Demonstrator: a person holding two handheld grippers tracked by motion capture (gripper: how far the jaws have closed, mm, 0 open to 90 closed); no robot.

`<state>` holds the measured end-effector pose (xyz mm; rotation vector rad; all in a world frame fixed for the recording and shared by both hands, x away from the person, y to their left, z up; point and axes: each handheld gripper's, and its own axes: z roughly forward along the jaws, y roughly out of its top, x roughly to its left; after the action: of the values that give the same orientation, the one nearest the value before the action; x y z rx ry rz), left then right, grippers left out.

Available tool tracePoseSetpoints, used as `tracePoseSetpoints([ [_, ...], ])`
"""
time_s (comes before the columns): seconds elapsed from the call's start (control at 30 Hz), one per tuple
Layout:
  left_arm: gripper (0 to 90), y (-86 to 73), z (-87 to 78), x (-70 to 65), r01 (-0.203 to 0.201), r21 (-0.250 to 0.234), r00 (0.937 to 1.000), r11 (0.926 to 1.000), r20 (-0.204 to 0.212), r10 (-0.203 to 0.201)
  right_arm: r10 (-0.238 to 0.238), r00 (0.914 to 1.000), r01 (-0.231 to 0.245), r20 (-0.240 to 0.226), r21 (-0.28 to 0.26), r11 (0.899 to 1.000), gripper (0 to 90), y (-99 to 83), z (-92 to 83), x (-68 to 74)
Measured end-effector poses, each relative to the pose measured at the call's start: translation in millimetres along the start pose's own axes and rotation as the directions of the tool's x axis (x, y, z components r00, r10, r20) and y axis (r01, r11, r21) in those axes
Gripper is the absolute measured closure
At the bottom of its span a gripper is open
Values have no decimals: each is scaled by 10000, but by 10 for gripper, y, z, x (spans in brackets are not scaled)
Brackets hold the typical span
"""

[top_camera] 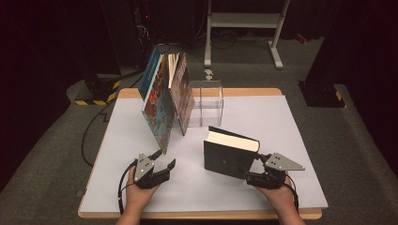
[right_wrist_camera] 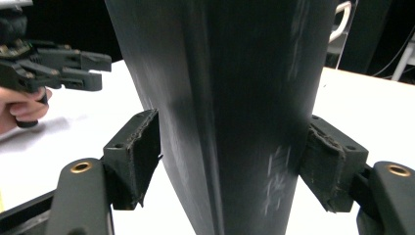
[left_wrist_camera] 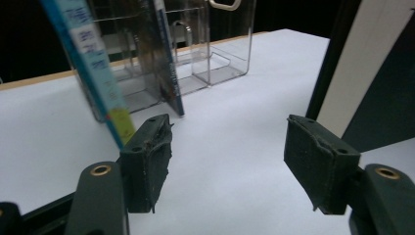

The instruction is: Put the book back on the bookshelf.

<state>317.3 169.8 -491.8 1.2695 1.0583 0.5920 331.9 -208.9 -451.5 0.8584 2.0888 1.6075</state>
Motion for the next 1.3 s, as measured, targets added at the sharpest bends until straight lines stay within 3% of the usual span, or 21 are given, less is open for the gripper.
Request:
tracePoseSetpoints([
  [0.2, 332, -5, -99, 75, 71, 16, 9994, 10000, -332, -71, 266, 9993, -270, -258, -164, 9995, 211, 123, 36, -54],
  [0.4, 328, -4, -241, 191, 399, -32, 9958, 9992, -820, -400, -27, 9975, 14, -702, -193, 9998, 220, 199, 114, -75],
  [0.67, 330, 2, -346, 245, 364, -124, 9928, 9993, -1133, -375, -614, 9908, 608, -1204, -89, 9981, 360, 230, 151, -49],
  [0.83, 330, 8, -333, 245, 441, -186, 9925, 9989, -1133, -459, -1006, 9853, 1010, -1382, -47, 9949, 511, 211, 108, -21],
  [0.97, 331, -1, -292, 227, 402, -92, 9937, 9992, -1040, -409, -1326, 9829, 1331, -1275, -42, 9911, 530, 207, 97, 34],
  [1.3, 331, -3, -269, 240, 387, -75, 9937, 9992, -1047, -393, -967, 9931, 954, -665, -236, 9952, 538, 206, 108, 110],
])
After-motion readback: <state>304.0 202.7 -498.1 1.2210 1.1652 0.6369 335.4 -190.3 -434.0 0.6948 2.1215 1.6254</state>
